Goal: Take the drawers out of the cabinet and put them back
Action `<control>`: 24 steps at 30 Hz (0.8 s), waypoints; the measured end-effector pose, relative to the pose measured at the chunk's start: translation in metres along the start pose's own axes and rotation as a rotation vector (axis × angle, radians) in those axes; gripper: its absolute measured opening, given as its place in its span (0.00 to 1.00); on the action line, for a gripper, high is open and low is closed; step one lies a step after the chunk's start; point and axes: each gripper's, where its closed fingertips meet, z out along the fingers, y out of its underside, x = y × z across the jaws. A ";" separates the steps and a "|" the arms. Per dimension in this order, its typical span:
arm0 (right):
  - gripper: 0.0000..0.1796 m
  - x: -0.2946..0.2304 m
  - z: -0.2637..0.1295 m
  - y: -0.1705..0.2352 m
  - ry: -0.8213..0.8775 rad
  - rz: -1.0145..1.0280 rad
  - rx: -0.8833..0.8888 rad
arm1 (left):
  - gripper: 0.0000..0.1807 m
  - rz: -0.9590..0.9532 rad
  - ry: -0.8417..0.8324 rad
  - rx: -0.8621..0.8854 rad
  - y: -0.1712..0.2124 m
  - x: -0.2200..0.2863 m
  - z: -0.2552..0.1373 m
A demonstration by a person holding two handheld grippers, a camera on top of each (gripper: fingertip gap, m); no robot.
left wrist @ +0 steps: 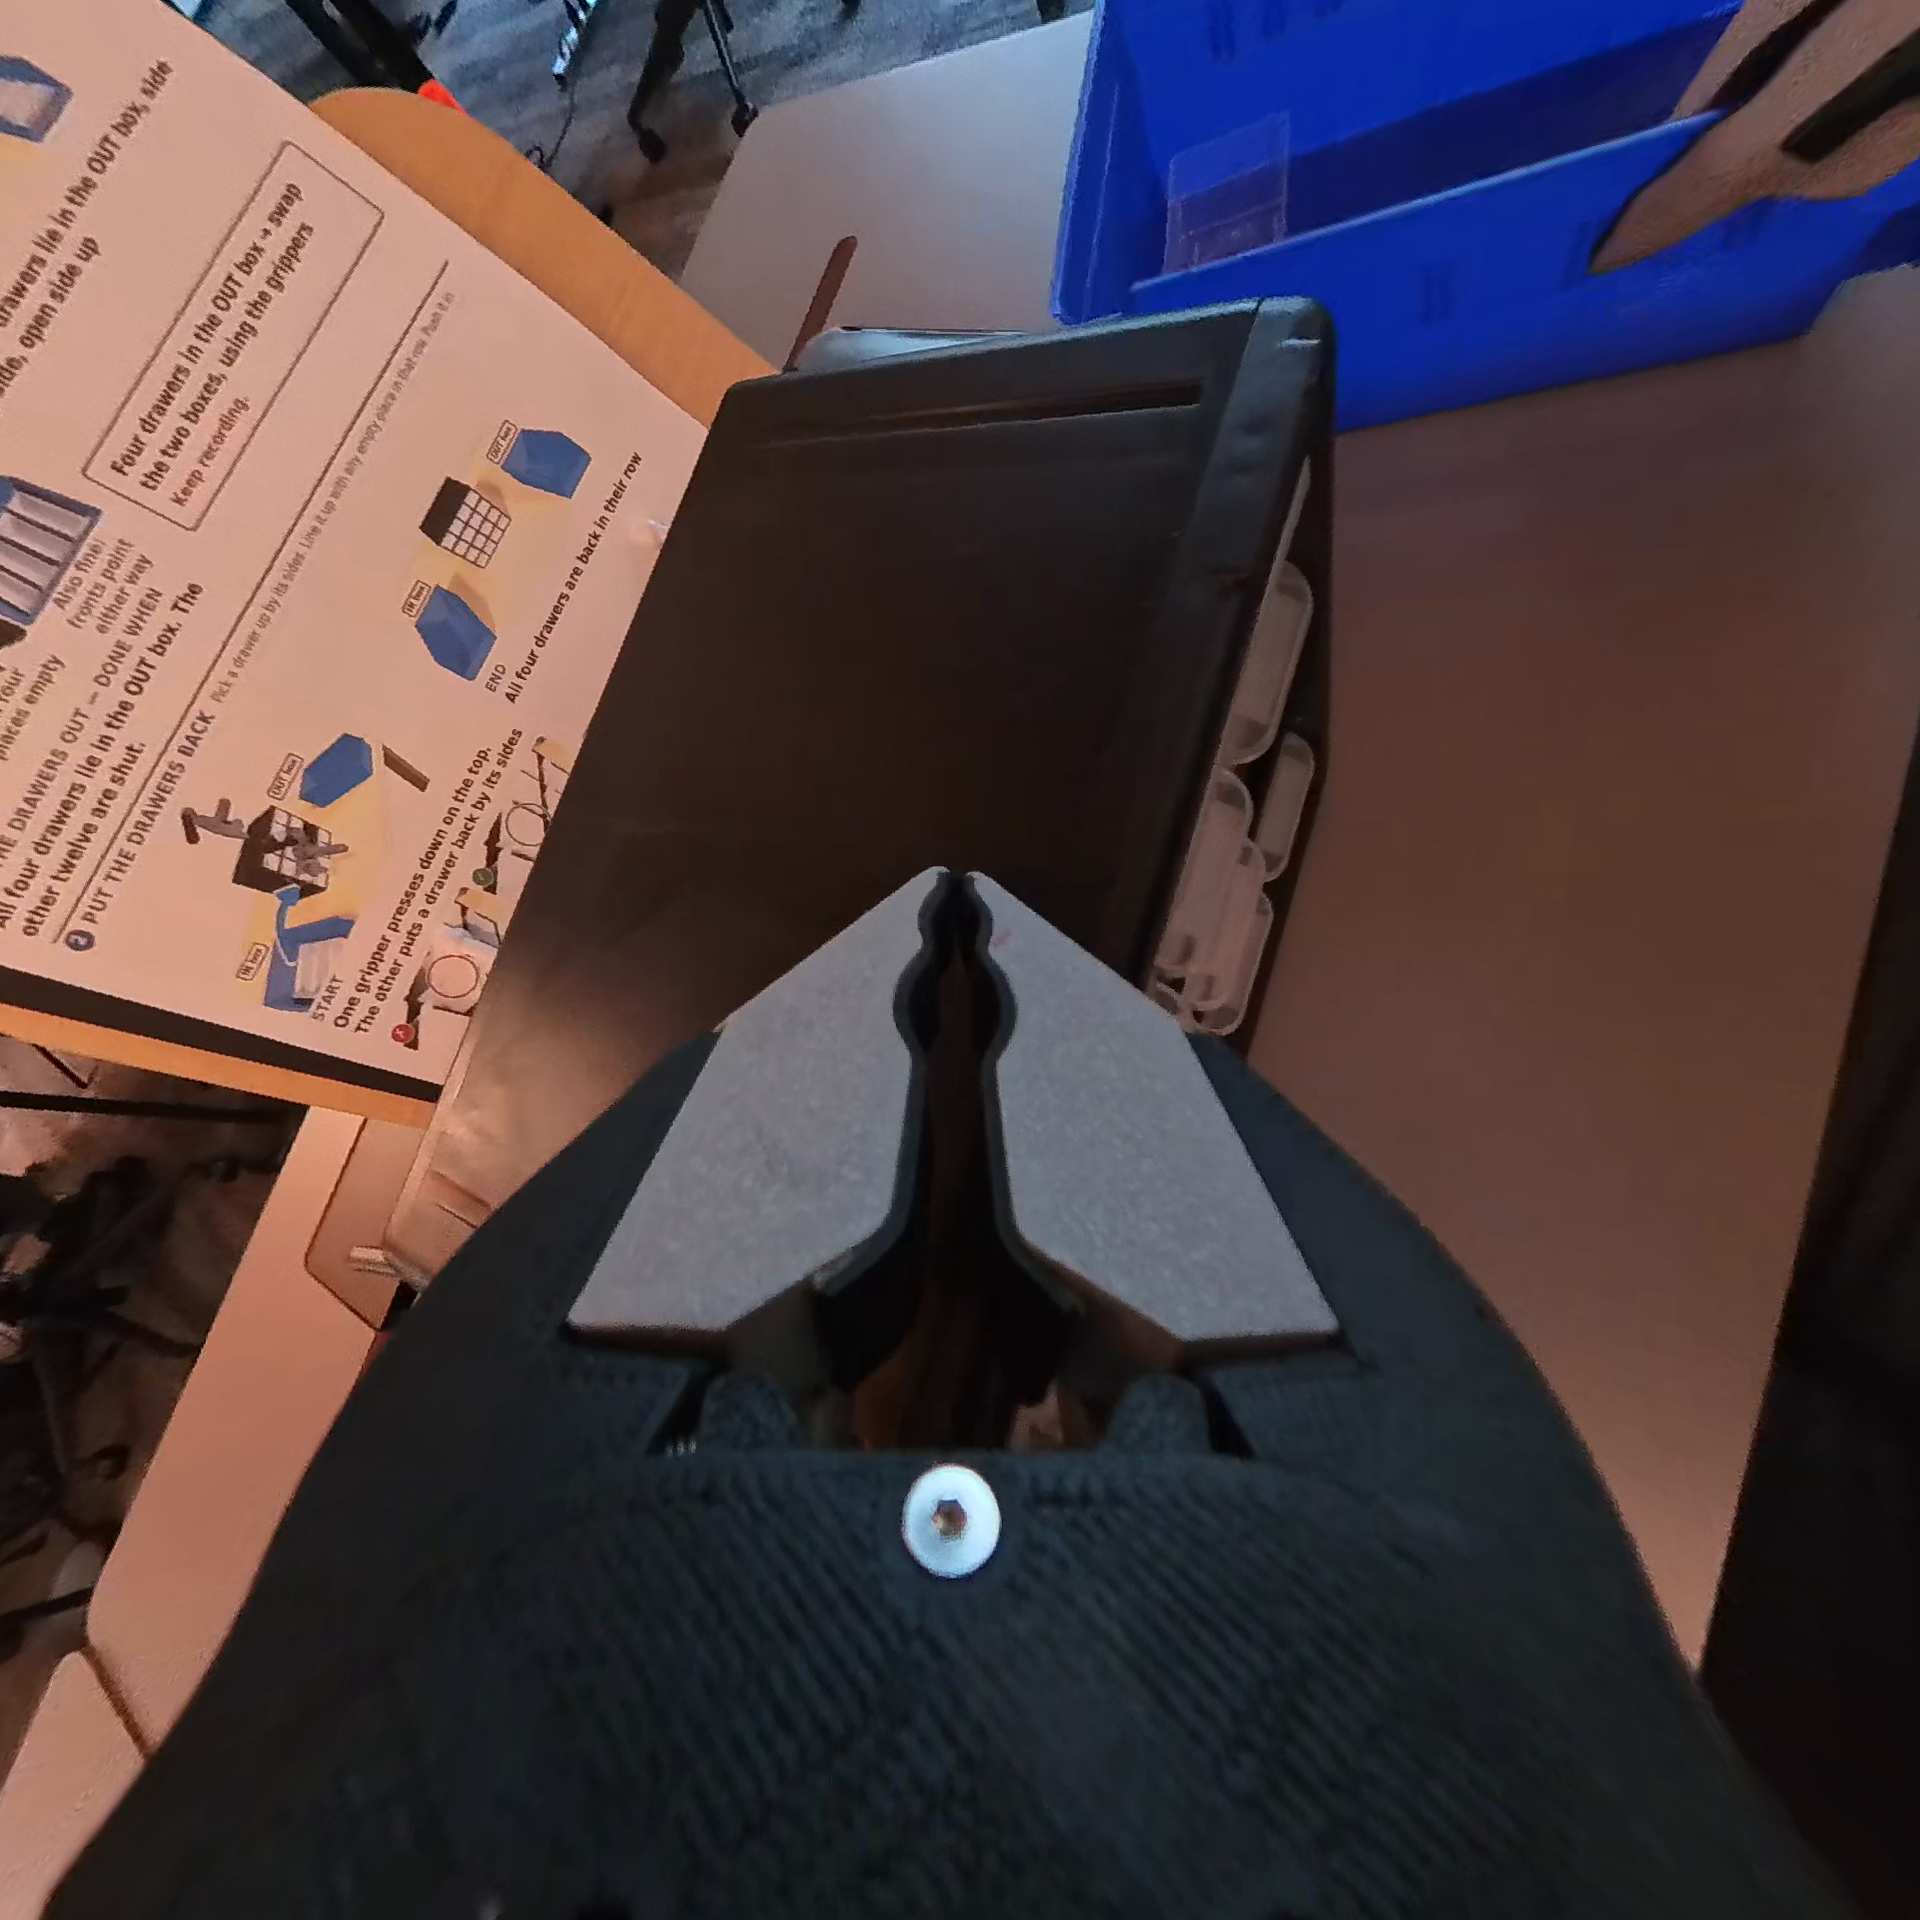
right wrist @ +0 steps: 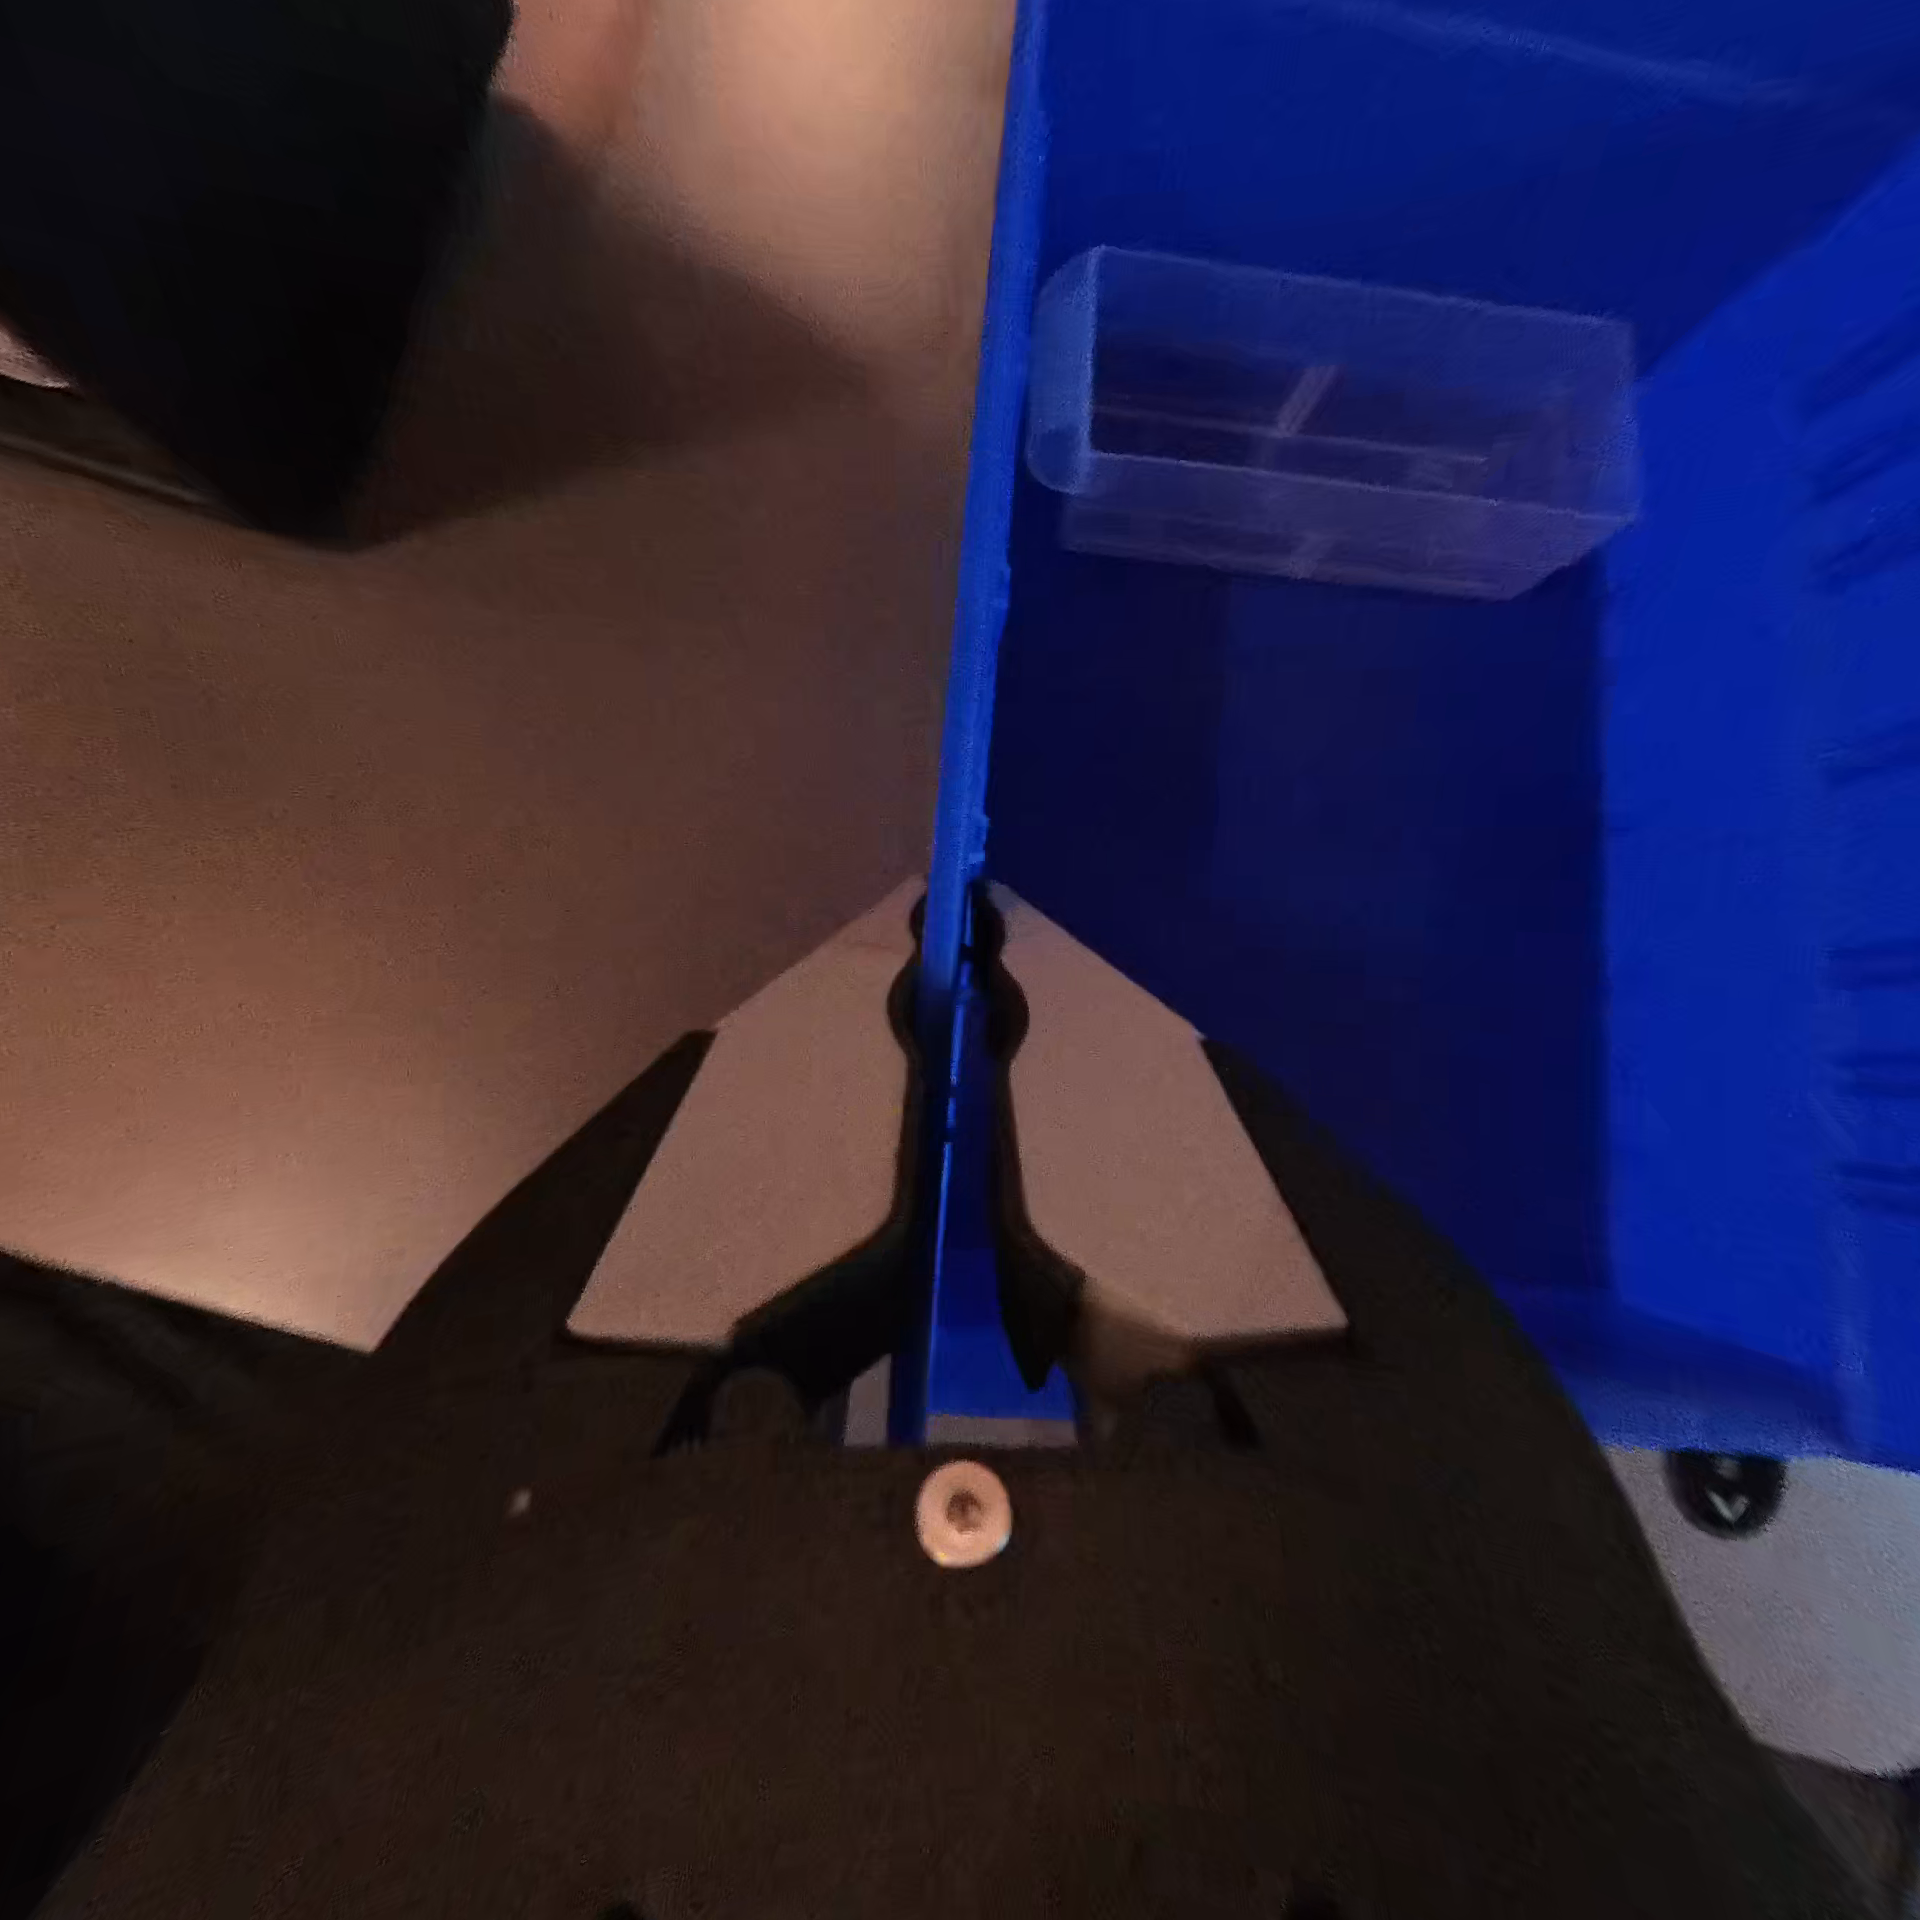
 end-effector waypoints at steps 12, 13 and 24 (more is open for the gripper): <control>0.01 0.015 0.009 -0.007 0.190 0.145 0.051 | 0.00 0.047 -0.045 -0.009 0.000 0.000 0.000; 0.02 0.016 0.009 -0.007 0.211 0.141 0.038 | 0.00 0.033 -0.040 -0.003 0.000 0.000 0.000; 0.17 0.006 -0.060 -0.049 0.343 0.016 0.243 | 0.00 0.078 -0.076 -0.010 0.000 0.000 0.000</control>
